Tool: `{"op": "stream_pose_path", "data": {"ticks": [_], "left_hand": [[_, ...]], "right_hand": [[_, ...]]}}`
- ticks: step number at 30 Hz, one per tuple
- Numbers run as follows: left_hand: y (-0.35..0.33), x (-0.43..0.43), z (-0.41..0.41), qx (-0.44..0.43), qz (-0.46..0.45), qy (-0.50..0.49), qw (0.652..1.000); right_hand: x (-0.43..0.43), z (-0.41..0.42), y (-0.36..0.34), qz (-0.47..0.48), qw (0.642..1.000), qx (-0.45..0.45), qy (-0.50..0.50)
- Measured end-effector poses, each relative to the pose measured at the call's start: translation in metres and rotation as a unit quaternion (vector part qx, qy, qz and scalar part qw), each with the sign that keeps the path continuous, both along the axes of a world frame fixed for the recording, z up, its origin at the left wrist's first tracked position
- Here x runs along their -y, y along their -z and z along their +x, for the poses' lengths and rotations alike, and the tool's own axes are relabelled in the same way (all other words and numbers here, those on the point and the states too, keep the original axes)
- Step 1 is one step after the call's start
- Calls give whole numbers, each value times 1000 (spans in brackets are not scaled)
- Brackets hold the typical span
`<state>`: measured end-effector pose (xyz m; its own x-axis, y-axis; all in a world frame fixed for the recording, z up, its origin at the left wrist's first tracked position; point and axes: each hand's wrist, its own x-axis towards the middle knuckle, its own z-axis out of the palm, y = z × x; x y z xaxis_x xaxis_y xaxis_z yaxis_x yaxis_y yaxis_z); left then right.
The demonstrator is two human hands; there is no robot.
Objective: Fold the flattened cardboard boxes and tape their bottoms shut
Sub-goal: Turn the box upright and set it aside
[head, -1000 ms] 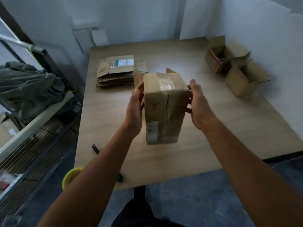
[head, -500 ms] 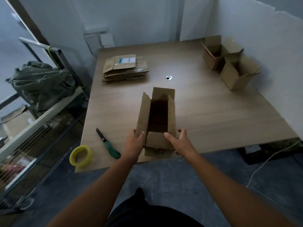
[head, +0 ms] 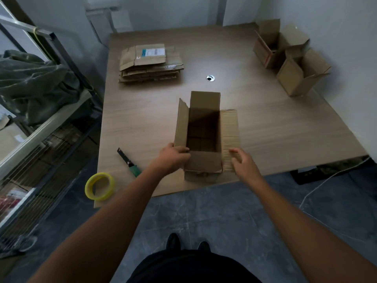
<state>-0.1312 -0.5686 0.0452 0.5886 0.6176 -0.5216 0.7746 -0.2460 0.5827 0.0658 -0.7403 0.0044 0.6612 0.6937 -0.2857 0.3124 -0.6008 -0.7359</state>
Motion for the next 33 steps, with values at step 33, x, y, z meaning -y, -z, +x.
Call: {"op": "stream_pose_path", "data": {"ticks": [33], "left_hand": [[59, -147, 131, -47, 326, 268, 905]], "right_hand": [[-4, -45, 5, -272, 907, 262, -185]]}}
